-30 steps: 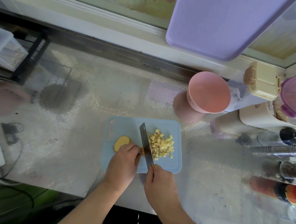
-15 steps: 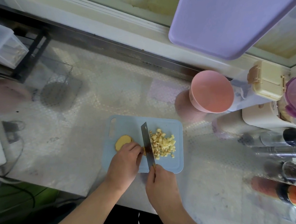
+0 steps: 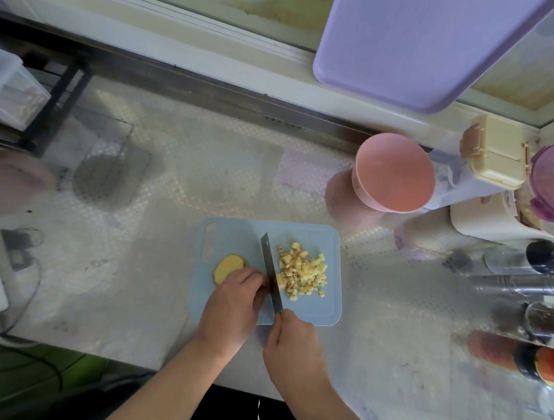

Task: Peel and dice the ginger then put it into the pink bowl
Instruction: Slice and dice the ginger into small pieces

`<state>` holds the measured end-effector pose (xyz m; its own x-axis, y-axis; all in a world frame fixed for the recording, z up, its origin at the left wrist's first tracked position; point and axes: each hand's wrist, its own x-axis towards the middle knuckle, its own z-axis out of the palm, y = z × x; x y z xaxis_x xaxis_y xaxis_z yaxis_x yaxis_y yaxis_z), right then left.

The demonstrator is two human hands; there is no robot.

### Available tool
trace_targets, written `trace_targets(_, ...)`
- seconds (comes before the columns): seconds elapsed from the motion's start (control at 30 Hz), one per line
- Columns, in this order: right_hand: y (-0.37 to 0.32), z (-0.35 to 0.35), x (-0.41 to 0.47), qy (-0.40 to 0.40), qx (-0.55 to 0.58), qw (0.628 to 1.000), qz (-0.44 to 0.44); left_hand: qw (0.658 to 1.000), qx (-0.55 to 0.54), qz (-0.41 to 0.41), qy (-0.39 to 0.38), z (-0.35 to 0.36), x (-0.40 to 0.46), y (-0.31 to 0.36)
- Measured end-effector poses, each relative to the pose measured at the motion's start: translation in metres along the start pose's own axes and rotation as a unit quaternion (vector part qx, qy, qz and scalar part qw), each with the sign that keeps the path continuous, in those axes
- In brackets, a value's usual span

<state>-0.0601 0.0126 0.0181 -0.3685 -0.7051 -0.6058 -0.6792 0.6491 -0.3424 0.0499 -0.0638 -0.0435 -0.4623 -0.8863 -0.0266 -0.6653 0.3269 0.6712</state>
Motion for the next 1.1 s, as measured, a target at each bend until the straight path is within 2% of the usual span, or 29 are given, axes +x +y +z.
trace_targets(0.57, 0.005, -0.007, -0.009, 0.042, 0.046, 0.997, -0.054, 1.0, -0.01, -0.013, 0.008, -0.002, -0.005, 0.002)
trace_targets(1.1, -0.001, 0.006, -0.003, 0.017, 0.002, 1.0, -0.019, 0.999, -0.009, -0.036, 0.009, 0.003, -0.005, 0.004)
